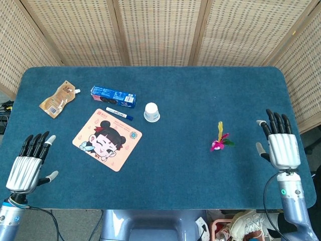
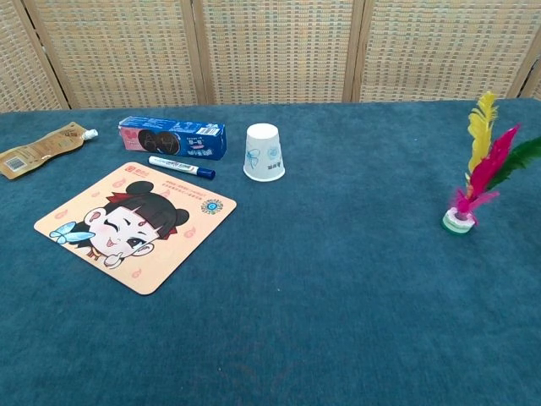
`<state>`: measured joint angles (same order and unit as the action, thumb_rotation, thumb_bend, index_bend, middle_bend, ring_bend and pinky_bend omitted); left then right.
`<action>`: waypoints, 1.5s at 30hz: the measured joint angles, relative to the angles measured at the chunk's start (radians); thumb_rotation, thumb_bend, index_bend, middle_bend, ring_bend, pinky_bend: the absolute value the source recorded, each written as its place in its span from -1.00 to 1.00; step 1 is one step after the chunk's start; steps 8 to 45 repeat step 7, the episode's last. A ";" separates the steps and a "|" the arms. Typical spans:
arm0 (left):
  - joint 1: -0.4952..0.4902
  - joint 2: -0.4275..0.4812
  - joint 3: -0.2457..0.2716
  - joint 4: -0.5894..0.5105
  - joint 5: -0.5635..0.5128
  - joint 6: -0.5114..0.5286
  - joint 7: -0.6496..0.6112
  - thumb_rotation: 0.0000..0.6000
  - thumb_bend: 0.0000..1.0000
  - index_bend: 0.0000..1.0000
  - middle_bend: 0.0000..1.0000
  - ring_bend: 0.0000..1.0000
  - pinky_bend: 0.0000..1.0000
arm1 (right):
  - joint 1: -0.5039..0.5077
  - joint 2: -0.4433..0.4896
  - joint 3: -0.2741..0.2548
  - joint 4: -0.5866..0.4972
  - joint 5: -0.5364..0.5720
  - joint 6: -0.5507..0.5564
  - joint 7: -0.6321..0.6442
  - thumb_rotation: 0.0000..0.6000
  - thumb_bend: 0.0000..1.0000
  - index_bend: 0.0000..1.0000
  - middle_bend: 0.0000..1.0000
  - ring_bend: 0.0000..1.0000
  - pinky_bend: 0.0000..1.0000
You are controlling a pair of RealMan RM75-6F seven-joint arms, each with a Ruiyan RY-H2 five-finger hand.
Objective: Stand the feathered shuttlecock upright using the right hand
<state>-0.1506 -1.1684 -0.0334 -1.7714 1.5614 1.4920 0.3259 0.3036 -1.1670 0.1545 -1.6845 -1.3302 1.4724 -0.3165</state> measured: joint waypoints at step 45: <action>0.009 0.019 -0.001 -0.008 -0.007 0.008 -0.012 1.00 -0.75 -1.00 -1.00 -1.00 -1.00 | -0.142 0.025 -0.100 -0.023 -0.166 0.160 0.117 1.00 -0.40 -0.70 -1.00 -1.00 -1.00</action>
